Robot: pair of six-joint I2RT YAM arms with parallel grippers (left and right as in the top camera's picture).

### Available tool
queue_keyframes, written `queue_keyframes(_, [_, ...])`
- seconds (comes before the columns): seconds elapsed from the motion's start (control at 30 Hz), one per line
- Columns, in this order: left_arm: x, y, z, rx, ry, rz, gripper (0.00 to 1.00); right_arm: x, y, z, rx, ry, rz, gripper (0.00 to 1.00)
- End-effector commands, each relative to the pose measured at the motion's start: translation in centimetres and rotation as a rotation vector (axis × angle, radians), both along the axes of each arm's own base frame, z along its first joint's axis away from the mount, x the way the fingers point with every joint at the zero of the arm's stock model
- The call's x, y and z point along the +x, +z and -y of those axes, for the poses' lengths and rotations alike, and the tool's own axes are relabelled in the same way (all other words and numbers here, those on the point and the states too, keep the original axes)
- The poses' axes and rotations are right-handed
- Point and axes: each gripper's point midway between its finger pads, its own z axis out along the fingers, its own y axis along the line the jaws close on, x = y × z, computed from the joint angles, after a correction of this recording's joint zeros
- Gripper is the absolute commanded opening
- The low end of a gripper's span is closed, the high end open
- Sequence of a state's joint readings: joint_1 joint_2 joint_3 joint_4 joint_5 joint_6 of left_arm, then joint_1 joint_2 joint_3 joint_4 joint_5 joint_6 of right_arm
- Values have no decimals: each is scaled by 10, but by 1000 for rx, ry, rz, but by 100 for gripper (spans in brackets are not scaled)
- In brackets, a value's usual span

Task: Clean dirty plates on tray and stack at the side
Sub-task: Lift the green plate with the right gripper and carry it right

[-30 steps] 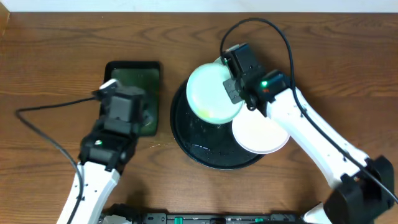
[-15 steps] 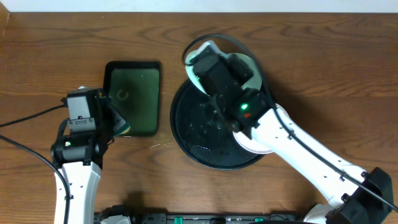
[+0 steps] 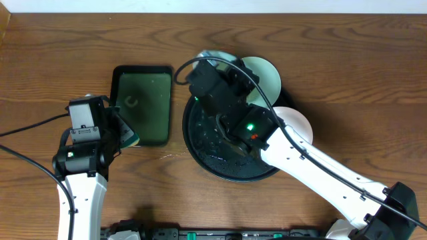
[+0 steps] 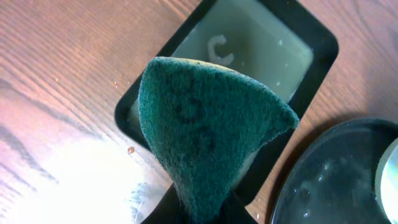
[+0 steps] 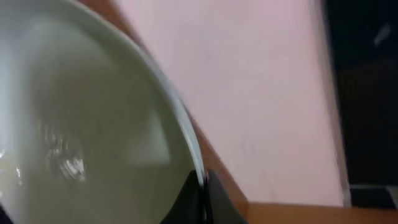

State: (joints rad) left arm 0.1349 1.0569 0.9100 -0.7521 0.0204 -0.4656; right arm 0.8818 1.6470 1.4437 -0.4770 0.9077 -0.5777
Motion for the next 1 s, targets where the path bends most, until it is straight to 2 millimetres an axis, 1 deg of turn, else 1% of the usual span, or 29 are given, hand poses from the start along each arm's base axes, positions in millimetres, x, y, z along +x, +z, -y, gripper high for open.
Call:
queue_keyframes(0.0, [-4,-5,-1,10,-12,-22,8,-10,-32,-14,63,105,-175,1])
queue_keyframes(0.03, [-4,-5,-1,10,-11,-23,8,-14,-54,-18,53,145,-265,1])
queue_keyframes(0.1, [-4,-5,-1,10,-12,-22,8,-11,-62,-12,39,117,-280,1])
queue_keyframes(0.13, [-4,-5,-1,10,-12,-23,8,-6,-60,-6,43,73,-252,1])
queue_keyframes(0.17, [-4,-6,-1,10,-12,-24,8,0,-53,0,75,16,-205,1])
queue_keyframes(0.27, [-6,-7,-1,9,-12,-32,8,20,-24,13,256,-113,-56,1])
queue_keyframes(0.3, [-7,-7,-1,8,-12,-35,8,23,-20,14,300,-118,-47,1])
queue_keyframes(0.37, [-8,-8,-1,10,-10,-43,8,30,-20,13,381,-78,-89,1])
queue_keyframes(0.47, [-9,-8,-1,9,-11,-47,8,32,-41,11,492,19,-267,1])
queue_keyframes(0.57, [-9,-8,-1,9,-10,-46,7,30,-68,31,611,29,-471,1])
queue_keyframes(0.63, [-8,-8,-1,9,-11,-43,8,34,-79,51,729,-10,-564,1])
queue_keyframes(0.7, [-7,-7,-1,10,-10,-38,8,43,-84,79,864,-56,-625,1])
queue_keyframes(0.73, [-6,-7,-1,10,-10,-35,8,50,-85,97,945,-90,-641,1])
queue_keyframes(0.77, [-6,-7,-1,11,-10,-33,8,54,-85,112,998,-114,-647,1])
queue_keyframes(0.87, [-6,-7,-1,11,-10,-32,8,68,-84,175,1169,-224,-628,1])
queue_keyframes(0.9, [-6,-7,-1,11,-10,-32,8,71,-85,202,1213,-277,-608,1])
queue_keyframes(0.93, [-6,-7,-1,11,-10,-32,8,72,-88,221,1237,-325,-590,1])
queue_keyframes(0.97, [-6,-7,-1,11,-10,-32,8,73,-92,246,1266,-389,-566,1])
